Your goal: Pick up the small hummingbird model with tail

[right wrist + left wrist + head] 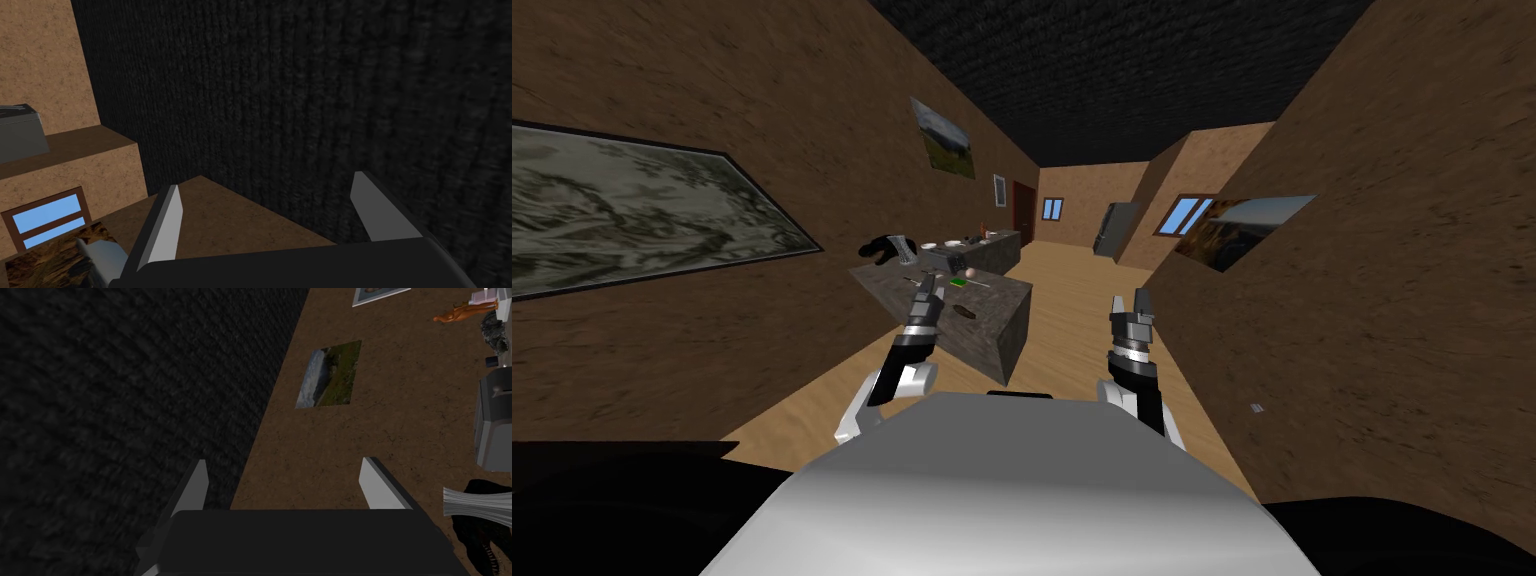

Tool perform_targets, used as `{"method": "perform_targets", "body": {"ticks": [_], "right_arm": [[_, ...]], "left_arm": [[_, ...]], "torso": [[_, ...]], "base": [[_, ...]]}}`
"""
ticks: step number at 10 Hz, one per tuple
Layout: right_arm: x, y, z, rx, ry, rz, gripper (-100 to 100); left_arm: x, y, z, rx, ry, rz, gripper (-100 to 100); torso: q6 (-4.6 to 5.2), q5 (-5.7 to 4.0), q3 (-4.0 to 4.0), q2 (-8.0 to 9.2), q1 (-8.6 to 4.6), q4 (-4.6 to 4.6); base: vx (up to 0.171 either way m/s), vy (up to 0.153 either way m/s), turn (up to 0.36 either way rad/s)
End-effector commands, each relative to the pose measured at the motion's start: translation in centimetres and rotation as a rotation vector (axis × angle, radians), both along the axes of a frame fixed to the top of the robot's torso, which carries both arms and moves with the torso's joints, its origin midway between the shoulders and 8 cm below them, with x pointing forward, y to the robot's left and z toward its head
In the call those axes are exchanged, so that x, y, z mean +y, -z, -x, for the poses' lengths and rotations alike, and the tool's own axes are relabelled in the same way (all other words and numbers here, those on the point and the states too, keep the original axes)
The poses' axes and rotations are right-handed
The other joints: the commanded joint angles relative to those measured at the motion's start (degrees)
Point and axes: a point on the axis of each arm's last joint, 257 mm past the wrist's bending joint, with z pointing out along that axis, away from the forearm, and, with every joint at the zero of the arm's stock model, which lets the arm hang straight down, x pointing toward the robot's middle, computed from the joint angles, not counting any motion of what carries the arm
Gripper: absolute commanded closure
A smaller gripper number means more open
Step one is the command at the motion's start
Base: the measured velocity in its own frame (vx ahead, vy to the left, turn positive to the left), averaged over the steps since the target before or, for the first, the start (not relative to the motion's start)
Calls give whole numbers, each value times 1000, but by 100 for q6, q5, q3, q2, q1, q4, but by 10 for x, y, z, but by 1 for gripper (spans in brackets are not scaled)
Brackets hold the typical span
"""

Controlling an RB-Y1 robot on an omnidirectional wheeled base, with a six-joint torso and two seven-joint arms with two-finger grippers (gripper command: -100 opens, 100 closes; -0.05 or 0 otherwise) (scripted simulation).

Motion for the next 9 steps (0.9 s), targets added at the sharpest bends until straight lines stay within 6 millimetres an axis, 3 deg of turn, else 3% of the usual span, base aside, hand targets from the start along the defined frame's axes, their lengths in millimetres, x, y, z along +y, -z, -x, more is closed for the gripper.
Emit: {"method": "perform_targets", "body": {"ticks": [1, 6, 8, 9], "right_arm": [[0, 0, 0, 0, 0, 0, 0], [0, 0, 0, 0, 0, 0, 0], [0, 0, 0, 0, 0, 0, 0], [0, 0, 0, 0, 0, 0, 0]], "left_arm": [[6, 5, -6, 29, -14, -4, -100], [42, 25, -28, 143, -84, -31, -100], [43, 32, -30, 171, -89, -26, -100], [56, 37, -36, 204, -111, -34, -100]], "torso": [[0, 0, 0, 0, 0, 0], [-2, 0, 0, 0, -2, 0], [-3, 0, 1, 1, -1, 1], [-3, -1, -2, -4, -7, 0]], "base": [[-26, 30, -43], [-30, 34, -84], [-23, 26, -13], [-28, 22, -110]]}}
